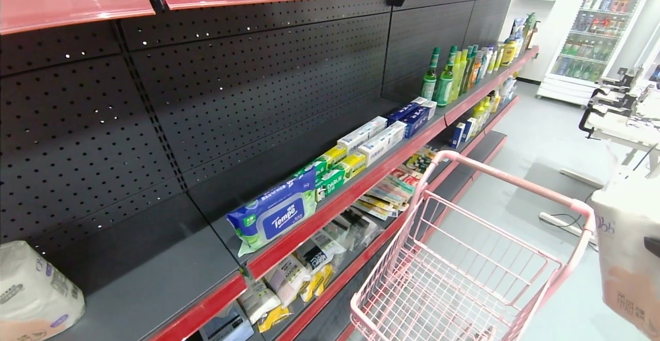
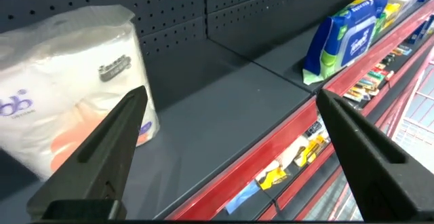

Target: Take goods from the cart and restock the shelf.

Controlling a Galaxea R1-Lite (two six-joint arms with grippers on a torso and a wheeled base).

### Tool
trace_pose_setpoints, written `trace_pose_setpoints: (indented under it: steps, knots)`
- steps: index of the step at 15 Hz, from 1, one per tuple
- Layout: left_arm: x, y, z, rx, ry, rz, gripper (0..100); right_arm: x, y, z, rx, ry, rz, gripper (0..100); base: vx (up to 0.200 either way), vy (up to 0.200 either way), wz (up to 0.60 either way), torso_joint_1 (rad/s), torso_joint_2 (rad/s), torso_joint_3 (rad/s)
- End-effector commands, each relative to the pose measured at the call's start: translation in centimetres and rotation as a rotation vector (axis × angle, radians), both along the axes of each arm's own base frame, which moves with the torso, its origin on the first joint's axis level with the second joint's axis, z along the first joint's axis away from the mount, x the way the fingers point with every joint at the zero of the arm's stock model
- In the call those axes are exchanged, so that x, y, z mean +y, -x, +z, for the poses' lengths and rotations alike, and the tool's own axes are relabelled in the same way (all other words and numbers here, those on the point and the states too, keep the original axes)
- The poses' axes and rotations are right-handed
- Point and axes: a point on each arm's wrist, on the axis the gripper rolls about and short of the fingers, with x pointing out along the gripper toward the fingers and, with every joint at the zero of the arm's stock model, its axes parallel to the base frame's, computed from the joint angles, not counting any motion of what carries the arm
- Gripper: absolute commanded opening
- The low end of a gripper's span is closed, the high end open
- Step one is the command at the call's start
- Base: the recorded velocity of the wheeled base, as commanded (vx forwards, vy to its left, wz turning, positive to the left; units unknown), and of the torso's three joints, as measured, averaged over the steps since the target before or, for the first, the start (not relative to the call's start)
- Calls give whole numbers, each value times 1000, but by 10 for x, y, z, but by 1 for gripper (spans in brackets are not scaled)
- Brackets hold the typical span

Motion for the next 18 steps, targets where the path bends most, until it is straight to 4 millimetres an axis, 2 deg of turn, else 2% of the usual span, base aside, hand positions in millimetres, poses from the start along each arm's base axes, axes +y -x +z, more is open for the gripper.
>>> trace_pose_setpoints:
  steps: [1,10,13,14,18]
  knots:
    - [0,0,0,0,0,1,100,0,-1,0,4,-1,1,0,0,0,600,2,2,2]
    - [0,0,0,0,0,1,100,0,0,3,-10,6,8,0,0,0,600,4,4,2]
    - [0,0,0,0,0,1,100,1,7,6,-39,25,24,0,0,0,600,2,-1,4]
    - [0,0,0,0,0,1,100,1,11,6,-55,32,28,0,0,0,600,-2,2,2]
    - [0,0,0,0,0,1,100,4,39,6,-141,62,76,0,0,0,0,0,0,0]
